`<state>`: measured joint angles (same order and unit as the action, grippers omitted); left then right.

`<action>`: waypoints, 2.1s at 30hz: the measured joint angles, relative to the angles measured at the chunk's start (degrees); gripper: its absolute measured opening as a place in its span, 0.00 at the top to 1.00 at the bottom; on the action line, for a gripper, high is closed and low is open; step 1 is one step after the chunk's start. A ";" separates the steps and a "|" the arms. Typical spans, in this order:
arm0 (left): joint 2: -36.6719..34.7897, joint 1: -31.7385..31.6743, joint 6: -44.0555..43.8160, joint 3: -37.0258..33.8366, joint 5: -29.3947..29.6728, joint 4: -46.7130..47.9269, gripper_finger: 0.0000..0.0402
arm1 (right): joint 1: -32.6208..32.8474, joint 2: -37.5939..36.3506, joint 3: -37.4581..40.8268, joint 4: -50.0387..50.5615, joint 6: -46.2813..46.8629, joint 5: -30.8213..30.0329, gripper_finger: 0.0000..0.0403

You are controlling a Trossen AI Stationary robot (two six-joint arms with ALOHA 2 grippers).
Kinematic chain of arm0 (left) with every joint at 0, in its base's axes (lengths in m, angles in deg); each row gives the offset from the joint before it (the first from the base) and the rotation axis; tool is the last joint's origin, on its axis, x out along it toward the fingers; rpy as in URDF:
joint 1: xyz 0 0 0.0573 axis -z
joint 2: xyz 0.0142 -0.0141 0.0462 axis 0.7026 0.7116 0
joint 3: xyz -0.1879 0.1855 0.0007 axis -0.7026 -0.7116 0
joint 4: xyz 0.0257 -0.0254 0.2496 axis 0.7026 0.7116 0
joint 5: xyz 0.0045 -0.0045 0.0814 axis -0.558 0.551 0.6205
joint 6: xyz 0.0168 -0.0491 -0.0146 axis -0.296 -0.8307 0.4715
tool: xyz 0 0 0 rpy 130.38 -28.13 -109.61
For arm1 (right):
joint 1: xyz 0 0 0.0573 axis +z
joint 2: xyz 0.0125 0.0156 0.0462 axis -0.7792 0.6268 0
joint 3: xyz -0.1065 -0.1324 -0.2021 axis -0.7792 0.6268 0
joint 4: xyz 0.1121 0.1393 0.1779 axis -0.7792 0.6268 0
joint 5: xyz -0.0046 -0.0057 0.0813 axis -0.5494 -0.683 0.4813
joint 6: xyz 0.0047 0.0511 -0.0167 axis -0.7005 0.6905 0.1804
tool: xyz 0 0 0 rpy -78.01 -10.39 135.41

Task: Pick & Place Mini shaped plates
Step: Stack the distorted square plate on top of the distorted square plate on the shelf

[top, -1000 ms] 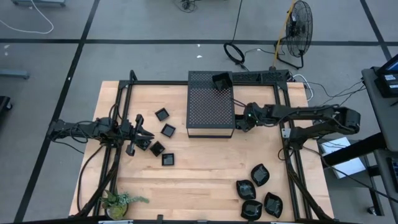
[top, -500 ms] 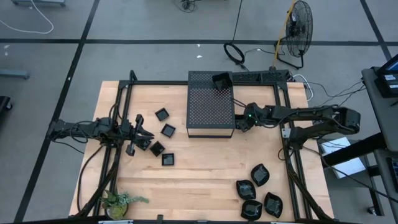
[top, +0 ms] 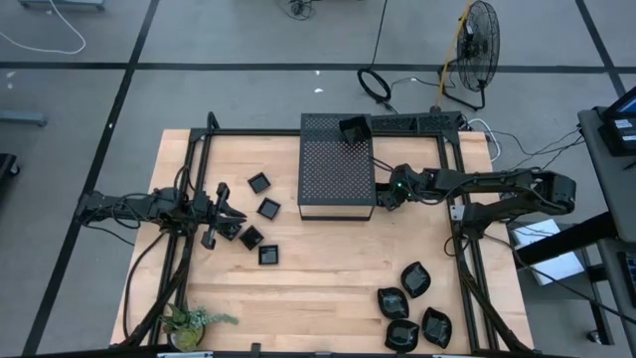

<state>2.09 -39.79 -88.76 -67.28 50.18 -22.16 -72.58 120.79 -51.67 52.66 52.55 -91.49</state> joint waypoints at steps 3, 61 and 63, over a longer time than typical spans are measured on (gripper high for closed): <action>0.00 0.00 0.00 0.00 0.01 0.00 0.88 | 0.00 0.00 0.00 0.00 -0.03 -0.02 0.61; 0.00 0.01 0.00 -0.01 -0.01 0.00 0.88 | -3.47 -11.03 0.00 -25.18 -18.81 -25.70 1.00; 0.00 0.01 0.00 0.01 -0.01 0.00 0.88 | -4.17 -11.13 -0.01 -33.10 -24.10 -26.22 1.00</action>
<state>2.09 -39.77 -88.76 -67.27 50.17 -22.16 -76.74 109.67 -51.67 19.56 28.45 -117.71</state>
